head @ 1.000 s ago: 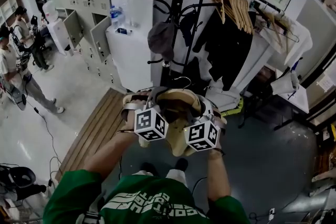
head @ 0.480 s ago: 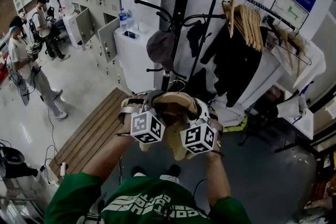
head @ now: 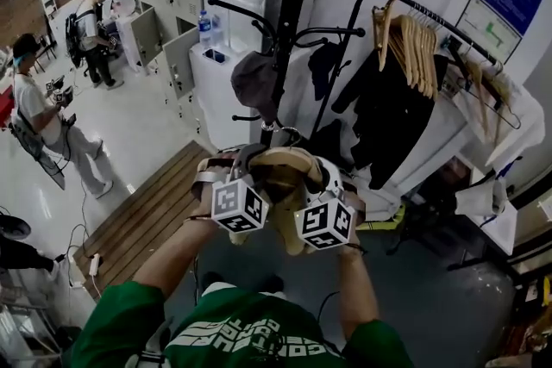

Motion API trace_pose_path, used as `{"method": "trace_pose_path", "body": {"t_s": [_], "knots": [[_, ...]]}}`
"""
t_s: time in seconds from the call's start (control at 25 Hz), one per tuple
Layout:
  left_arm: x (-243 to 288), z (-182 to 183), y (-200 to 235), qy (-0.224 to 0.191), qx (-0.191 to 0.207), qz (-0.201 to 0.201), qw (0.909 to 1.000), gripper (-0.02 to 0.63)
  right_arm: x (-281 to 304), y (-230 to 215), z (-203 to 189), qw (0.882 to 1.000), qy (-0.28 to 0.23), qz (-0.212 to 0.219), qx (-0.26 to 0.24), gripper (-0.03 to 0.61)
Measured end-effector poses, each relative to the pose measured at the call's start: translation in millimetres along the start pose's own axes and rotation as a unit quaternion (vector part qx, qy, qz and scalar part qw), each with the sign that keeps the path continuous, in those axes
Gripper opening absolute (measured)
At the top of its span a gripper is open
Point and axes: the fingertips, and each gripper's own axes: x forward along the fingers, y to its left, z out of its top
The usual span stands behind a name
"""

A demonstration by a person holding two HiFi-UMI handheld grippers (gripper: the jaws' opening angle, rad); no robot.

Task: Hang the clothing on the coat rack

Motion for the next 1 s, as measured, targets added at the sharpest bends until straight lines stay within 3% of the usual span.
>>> {"method": "trace_pose_path", "body": {"t_s": [0.4,1.0], "knots": [[25,5,22,0.009,-0.009,0.011,0.9999,0.112,24,-28,-2,1.000,-0.011,0.014,-0.009,0.121],[58,-22,73,-0.019,0.006,-0.013,0.9997,0.112,80,-44,21,1.000,0.010,-0.011,0.005,0.121]]}}
